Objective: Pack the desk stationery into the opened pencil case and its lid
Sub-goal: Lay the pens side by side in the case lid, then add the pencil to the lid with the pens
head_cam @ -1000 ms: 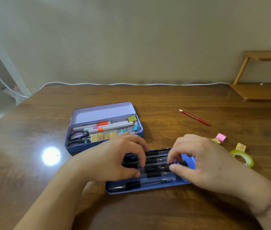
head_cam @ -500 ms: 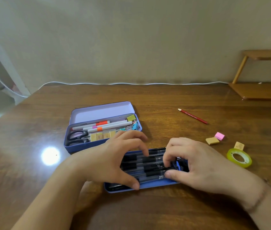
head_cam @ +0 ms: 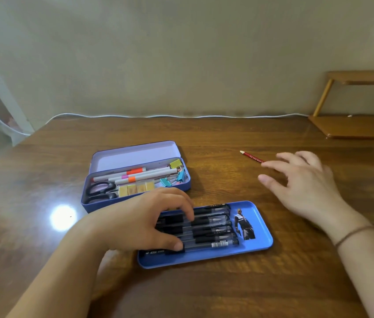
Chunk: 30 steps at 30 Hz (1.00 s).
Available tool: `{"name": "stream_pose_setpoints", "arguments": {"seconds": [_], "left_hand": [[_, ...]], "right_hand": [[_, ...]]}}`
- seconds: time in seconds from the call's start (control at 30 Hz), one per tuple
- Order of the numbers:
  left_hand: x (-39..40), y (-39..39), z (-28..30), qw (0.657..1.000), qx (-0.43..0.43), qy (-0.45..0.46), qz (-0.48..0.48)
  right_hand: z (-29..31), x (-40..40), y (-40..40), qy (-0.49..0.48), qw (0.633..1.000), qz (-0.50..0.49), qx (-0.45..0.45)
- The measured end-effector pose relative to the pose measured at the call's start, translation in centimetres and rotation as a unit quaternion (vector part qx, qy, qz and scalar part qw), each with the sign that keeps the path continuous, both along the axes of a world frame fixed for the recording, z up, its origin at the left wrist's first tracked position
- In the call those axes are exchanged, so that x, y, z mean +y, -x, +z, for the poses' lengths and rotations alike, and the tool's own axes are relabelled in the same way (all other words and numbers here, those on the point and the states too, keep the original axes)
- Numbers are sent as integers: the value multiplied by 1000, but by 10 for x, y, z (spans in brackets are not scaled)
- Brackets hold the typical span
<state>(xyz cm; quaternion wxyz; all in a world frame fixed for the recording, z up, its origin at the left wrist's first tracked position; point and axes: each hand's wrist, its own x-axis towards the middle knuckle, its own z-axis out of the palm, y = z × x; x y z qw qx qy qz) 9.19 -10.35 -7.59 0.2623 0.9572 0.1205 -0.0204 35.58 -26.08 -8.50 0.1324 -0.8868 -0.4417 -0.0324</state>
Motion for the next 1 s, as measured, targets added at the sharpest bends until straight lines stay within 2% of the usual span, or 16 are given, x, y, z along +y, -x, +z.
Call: {"name": "stream_pose_setpoints", "arguments": {"seconds": [0.07, 0.13, 0.3, 0.4, 0.57, 0.67, 0.77, 0.83, 0.87, 0.93, 1.0], "left_hand": [[0, 0, 0, 1000, 0, 0, 0], [1, 0, 0, 1000, 2, -1, 1], [2, 0, -1, 1000, 0, 0, 5], [3, 0, -2, 1000, 3, 2, 9], [5, 0, -4, 1000, 0, 7, 10], [5, 0, -4, 1000, 3, 9, 10], [5, 0, -3, 1000, 4, 12, 13], [5, 0, -3, 1000, 3, 14, 14], [5, 0, -3, 1000, 2, 16, 15], [5, 0, -3, 1000, -1, 22, 16], [5, 0, -4, 1000, -1, 25, 18]], "right_hand": [[-5, 4, -9, 70, 995, -40, 58], [-9, 8, -9, 75, 993, -41, 75], [-4, 12, 2, 9, 998, -42, -37], [-5, 13, 7, -50, 996, -51, -45], [-9, 13, 9, -87, 994, -52, -51], [-8, 14, 11, -82, 995, -47, -31], [-9, 15, 12, -49, 996, -51, -52], [-8, 13, 13, -83, 994, -31, -57], [-5, 9, 14, -119, 992, -1, -33], [7, -3, 18, -166, 976, 112, 85], [19, -14, 34, -105, 939, 251, 208]]}}
